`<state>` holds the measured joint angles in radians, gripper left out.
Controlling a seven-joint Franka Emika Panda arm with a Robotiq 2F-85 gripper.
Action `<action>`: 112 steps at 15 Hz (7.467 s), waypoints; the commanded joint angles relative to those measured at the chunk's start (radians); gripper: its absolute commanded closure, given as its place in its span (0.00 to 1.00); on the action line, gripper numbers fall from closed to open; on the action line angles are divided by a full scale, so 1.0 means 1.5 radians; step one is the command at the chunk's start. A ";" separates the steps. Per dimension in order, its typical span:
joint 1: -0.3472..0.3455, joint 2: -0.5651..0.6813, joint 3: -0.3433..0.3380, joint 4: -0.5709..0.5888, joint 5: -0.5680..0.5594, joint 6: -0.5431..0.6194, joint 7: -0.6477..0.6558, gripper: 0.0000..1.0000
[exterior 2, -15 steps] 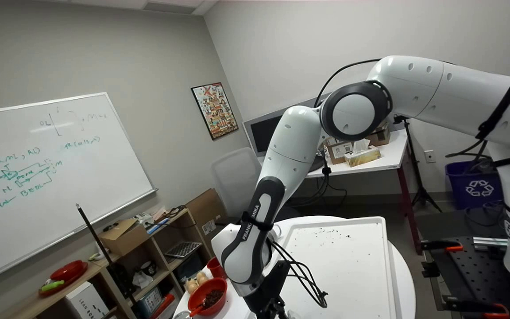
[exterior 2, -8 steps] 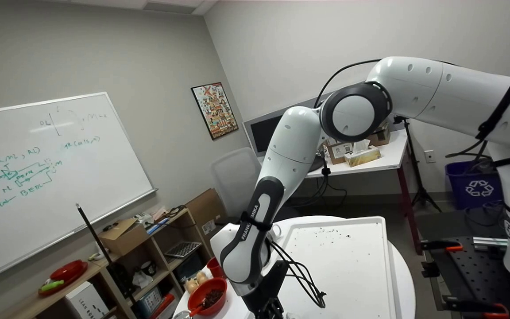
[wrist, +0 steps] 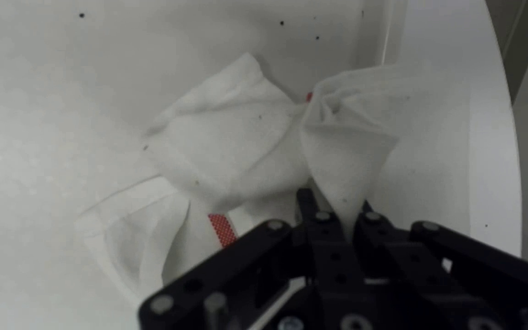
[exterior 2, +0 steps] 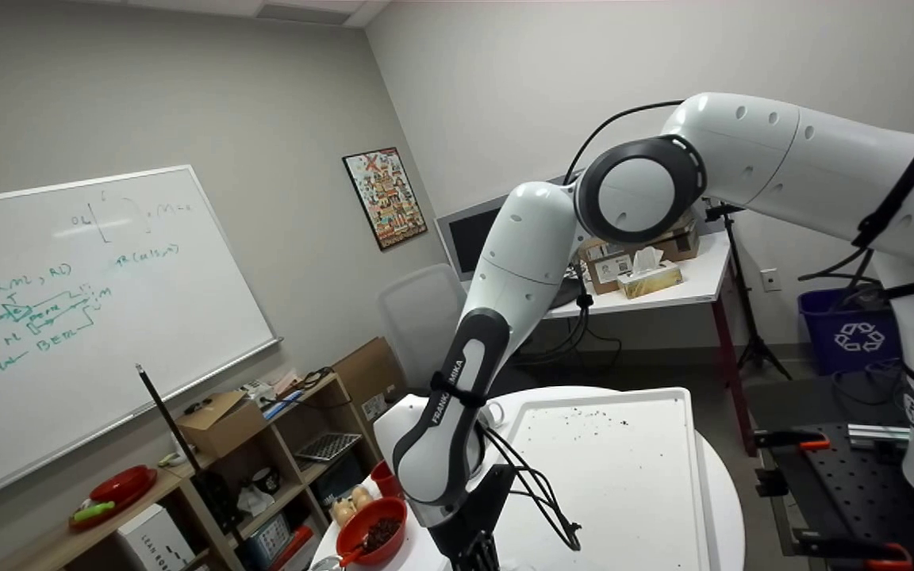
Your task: Wipe the tray with the towel
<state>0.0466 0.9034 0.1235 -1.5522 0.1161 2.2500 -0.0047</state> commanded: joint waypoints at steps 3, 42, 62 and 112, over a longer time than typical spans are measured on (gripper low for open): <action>-0.009 -0.146 0.013 -0.174 0.014 0.084 -0.027 0.93; 0.039 -0.216 -0.100 -0.350 -0.071 0.135 0.148 0.05; 0.018 -0.062 -0.100 -0.239 -0.055 0.058 0.131 0.31; -0.338 -0.119 -0.178 -0.346 0.179 0.191 -0.012 0.92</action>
<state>-0.4680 0.7120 -0.1396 -2.0792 0.3670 2.4470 -0.0004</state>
